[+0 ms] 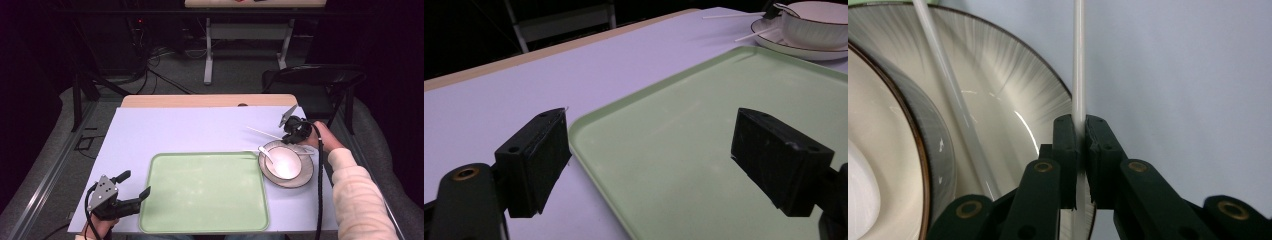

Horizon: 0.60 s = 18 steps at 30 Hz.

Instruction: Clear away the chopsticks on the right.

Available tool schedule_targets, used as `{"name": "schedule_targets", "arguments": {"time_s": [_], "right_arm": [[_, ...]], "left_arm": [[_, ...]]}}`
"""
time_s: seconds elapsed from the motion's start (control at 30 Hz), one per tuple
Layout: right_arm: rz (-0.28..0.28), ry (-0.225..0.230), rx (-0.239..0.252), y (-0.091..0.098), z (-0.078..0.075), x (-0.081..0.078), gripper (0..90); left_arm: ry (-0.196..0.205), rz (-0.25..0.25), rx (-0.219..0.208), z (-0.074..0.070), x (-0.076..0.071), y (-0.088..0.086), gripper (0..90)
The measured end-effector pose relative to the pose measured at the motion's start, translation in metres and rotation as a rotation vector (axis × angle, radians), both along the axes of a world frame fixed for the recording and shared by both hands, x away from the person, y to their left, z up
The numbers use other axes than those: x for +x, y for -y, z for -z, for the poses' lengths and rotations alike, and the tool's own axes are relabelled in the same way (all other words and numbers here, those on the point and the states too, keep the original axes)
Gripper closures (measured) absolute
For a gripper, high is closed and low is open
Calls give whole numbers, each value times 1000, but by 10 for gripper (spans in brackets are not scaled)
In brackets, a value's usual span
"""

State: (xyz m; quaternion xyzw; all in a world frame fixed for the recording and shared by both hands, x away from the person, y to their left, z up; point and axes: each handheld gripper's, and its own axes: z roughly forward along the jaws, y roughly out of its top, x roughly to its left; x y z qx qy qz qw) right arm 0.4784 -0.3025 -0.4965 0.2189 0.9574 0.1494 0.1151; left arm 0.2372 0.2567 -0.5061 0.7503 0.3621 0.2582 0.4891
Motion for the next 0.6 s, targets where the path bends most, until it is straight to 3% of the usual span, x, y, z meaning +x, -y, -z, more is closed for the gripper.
{"name": "schedule_targets", "arguments": {"time_s": [0.3, 0.43, 0.6], "right_arm": [[34, 82, -1, -3, -33, -13, 837], [69, 105, -11, -7, -48, -24, 838], [120, 142, 14, -12, -65, -38, 839]], "left_arm": [[0, 2, 1, 0, 0, 1, 156], [0, 3, 1, 0, 0, 1, 156], [3, 0, 0, 0, 0, 1, 155]]}}
